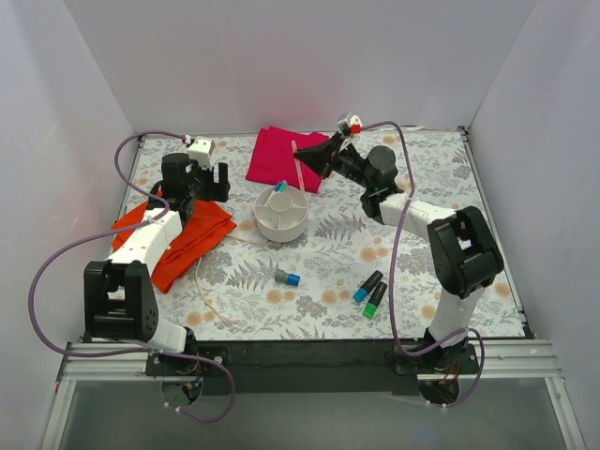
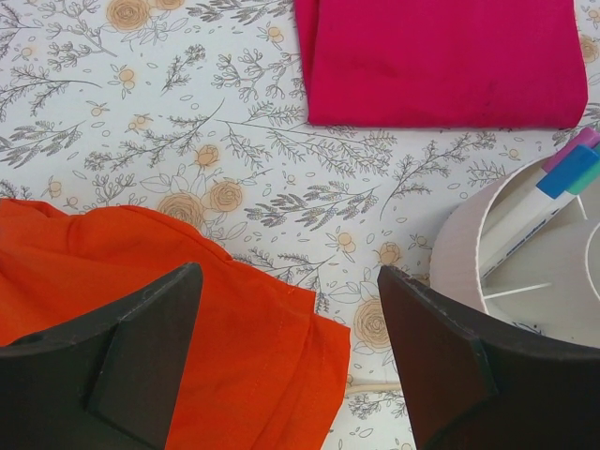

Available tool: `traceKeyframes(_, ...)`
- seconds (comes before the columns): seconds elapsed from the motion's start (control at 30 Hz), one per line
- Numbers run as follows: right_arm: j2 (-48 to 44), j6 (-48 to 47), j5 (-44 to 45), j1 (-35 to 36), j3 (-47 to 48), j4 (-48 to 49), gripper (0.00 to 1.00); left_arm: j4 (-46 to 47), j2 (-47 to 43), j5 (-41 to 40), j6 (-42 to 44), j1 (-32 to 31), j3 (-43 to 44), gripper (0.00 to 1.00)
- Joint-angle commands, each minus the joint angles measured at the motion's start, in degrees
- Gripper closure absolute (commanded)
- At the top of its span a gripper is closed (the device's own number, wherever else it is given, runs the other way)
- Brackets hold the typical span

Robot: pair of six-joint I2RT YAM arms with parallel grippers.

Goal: Sort the stationery into containers
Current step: Place the pen in the storage box.

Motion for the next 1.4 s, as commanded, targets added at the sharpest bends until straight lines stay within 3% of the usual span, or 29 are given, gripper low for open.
traceKeyframes(0.0, 5.11, 5.14, -1.16, 1.10, 4.29, 15.04, 0.99, -1.54, 0.75, 0.33, 0.39, -0.14, 3.16, 0.24)
traceKeyframes(0.2, 9.51, 6.03, -1.17, 1.45, 7.63, 16.72, 0.99, -1.72, 1.99, 0.16, 0.65, -0.23, 3.52, 0.24)
traceKeyframes(0.83, 17.51, 6.11, -2.49, 1.36, 4.12, 20.94, 0.99, -0.40, 3.84, -0.11, 0.56, -0.23, 2.82, 0.24)
traceKeyframes(1.03, 18.74, 6.11, -0.46, 1.28, 3.85, 19.54, 0.80, -0.31, 3.31, -0.37, 0.65, -0.23, 1.58, 0.24)
traceKeyframes(1.23, 16.29, 4.18, -2.30, 0.84, 2.71, 17.17, 0.49, -0.84, 2.78, -0.37, 1.62, -0.32, 3.07, 0.24)
traceKeyframes(1.37, 11.38, 2.34, -3.45, -0.30, 0.43, 13.92, 0.45, -2.07, 2.34, 0.24, 2.93, -0.23, 5.71, 0.23)
